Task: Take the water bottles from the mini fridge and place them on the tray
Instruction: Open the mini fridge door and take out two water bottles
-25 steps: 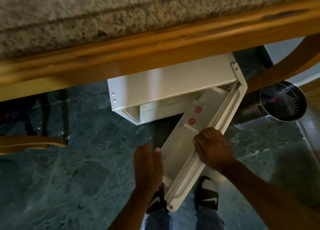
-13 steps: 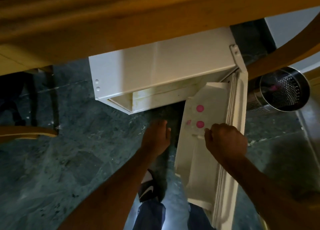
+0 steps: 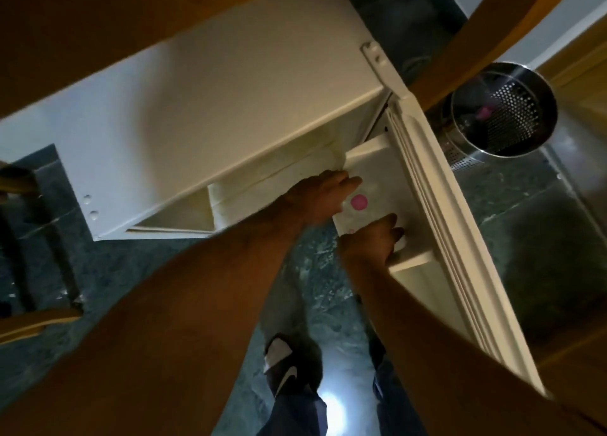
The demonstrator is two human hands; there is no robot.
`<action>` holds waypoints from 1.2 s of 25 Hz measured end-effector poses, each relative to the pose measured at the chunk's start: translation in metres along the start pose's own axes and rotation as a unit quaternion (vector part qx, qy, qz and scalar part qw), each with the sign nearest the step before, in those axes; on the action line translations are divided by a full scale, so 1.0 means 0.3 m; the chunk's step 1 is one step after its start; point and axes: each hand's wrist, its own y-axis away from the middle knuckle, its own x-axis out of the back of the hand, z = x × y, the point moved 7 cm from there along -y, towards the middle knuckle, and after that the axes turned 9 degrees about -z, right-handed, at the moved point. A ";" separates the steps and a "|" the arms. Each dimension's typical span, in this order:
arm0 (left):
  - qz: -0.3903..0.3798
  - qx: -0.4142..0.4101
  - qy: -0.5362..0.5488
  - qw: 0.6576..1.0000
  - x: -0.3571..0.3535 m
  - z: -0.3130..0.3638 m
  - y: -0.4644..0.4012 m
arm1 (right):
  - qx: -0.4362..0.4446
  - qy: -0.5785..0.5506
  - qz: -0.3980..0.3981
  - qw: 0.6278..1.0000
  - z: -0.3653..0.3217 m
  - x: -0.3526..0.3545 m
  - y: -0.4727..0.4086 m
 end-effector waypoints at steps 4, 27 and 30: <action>-0.065 -0.045 -0.010 0.997 -0.061 0.044 -0.091 | -0.014 -0.142 -0.015 0.990 0.054 -0.028 -0.139; 0.443 0.208 0.367 0.792 0.176 0.267 0.673 | 0.387 0.156 -0.089 0.904 -0.198 0.596 0.405; 0.468 0.260 0.375 0.757 0.191 0.342 0.794 | 0.443 0.245 -0.094 0.857 -0.263 0.757 0.522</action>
